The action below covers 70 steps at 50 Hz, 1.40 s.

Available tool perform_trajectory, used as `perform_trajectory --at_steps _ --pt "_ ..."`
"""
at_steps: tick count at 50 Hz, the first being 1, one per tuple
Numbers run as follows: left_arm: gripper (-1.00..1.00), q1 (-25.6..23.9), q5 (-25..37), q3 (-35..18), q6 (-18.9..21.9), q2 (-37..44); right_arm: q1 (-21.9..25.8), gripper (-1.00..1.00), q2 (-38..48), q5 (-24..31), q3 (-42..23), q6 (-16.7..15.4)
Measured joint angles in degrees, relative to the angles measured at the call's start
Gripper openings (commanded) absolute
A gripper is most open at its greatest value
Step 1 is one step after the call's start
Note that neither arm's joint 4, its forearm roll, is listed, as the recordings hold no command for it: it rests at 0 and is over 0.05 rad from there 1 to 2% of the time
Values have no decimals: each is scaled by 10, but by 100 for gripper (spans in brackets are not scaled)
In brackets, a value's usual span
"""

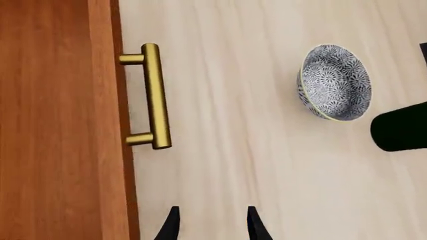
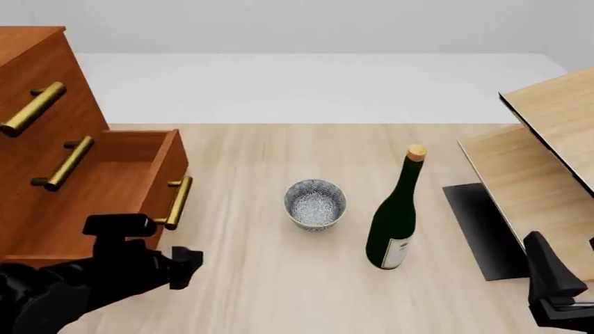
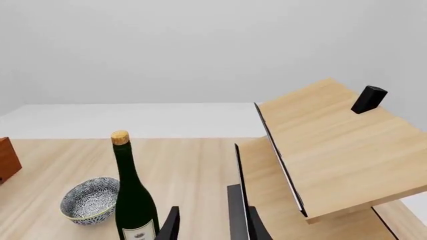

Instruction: Close the bottom drawer of the cabinet and open the top drawer.

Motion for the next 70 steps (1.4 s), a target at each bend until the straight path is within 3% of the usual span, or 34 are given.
perform_trajectory --at_steps 21,42,70 --pt "100 125 -1 12 93 -5 0 100 1 -1 0 0" --pt "100 244 -62 41 194 20 1 100 3 -2 0 0" --pt "100 357 -115 49 267 48 4 100 5 -5 0 1"
